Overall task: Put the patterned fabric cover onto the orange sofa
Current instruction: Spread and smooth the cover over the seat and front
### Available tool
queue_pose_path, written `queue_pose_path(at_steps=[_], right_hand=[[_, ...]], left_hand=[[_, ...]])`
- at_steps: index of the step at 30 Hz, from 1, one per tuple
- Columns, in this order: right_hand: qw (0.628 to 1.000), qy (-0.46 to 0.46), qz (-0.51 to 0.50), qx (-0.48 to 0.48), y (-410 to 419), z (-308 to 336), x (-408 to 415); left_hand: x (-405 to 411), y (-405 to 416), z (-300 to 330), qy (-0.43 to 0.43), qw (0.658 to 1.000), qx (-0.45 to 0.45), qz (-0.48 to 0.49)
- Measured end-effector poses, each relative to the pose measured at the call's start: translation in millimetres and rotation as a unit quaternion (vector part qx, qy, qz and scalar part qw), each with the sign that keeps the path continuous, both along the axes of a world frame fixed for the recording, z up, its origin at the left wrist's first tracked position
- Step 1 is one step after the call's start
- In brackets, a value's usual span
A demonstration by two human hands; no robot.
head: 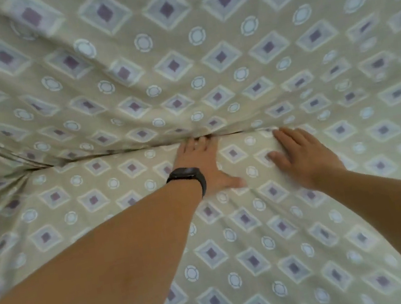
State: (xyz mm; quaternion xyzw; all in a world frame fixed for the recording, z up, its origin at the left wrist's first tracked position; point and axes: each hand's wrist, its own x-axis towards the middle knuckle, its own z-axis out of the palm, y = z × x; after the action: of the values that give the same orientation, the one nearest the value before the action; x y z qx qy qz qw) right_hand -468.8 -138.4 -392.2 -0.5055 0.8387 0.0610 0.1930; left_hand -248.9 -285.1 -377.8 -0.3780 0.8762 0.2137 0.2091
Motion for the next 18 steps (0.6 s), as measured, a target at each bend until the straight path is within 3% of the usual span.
queue_pose_path(at_steps=[6, 11, 18], right_hand=[[0.998, -0.02, 0.028, -0.048, -16, -10, -36], [0.997, -0.054, 0.04, -0.034, -34, -7, -60], [0.994, -0.003, 0.062, -0.091, -36, -33, -63]], left_hand=[[-43, -24, -6, -0.05, 0.992, 0.088, 0.08], [-59, -35, -12, -0.063, 0.985, 0.125, 0.103], [-59, -31, -32, -0.053, 0.985, 0.082, 0.142]])
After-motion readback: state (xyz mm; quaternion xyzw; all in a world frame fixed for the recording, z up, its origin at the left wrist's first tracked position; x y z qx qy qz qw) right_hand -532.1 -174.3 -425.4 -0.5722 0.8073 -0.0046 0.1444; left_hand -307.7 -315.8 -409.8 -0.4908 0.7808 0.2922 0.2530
